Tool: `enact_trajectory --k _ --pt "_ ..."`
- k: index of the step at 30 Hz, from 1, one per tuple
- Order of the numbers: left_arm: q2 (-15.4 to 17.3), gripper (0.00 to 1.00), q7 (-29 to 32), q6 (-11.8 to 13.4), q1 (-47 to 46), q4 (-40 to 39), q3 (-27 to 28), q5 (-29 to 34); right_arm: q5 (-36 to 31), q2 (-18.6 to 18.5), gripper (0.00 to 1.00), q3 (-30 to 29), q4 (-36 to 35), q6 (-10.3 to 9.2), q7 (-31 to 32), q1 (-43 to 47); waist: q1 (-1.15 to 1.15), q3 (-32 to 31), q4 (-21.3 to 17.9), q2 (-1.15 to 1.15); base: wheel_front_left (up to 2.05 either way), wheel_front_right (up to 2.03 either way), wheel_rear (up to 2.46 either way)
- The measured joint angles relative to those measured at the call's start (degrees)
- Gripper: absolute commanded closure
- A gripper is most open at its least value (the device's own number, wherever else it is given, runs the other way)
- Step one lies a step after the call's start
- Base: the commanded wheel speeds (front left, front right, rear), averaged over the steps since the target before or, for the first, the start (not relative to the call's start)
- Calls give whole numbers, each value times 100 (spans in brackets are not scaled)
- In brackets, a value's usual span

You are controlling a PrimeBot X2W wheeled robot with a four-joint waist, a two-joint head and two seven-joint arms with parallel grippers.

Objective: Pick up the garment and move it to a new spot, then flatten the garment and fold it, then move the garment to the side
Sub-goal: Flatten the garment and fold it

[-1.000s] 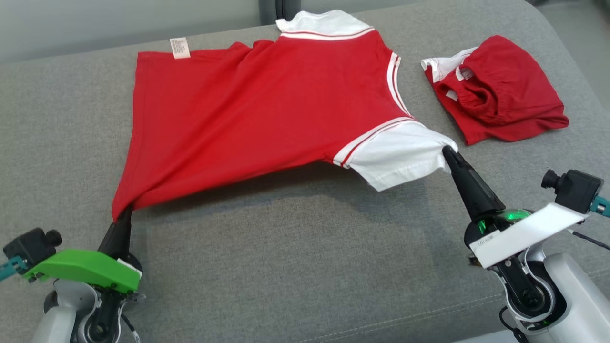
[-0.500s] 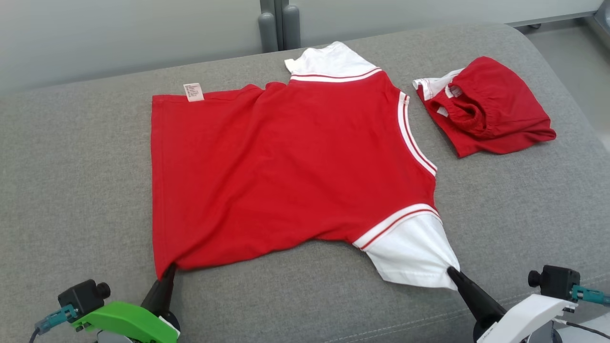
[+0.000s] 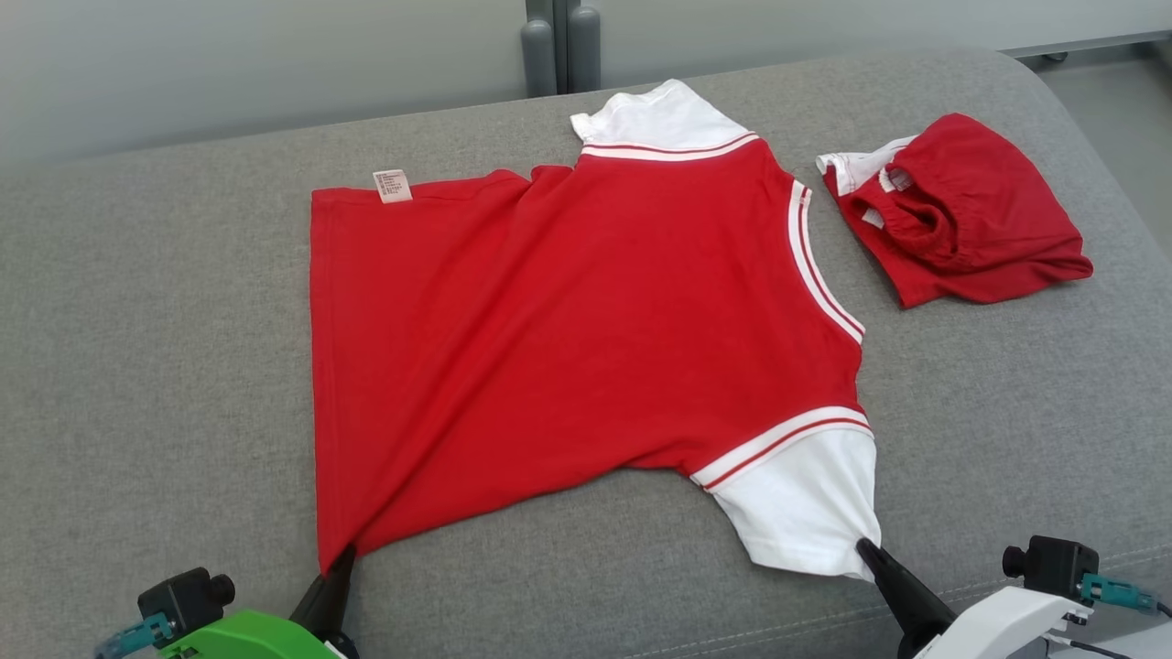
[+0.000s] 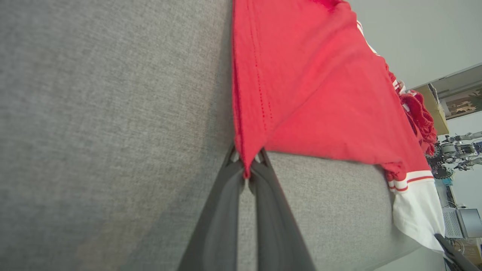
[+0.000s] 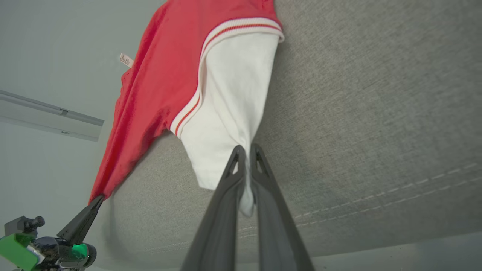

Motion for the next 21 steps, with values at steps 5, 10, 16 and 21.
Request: enact_trajectory --k 5,10,16,21 --pt "-1 100 -33 1 16 34 0 21 -62 84 100 4 257 2 -111 -69 0 20 24 0 0 0 0" --pt "-1 7 -163 9 15 37 10 166 -168 101 89 0 420 16 -275 -162 0 47 30 0 0 0 0" --pt "10 0 -245 33 15 66 10 222 -313 99 5 -14 620 15 -437 -193 0 90 14 0 0 0 0" --pt "77 0 -411 82 15 13 156 278 -367 92 0 -15 702 16 -554 -190 0 166 -14 0 0 0 0"
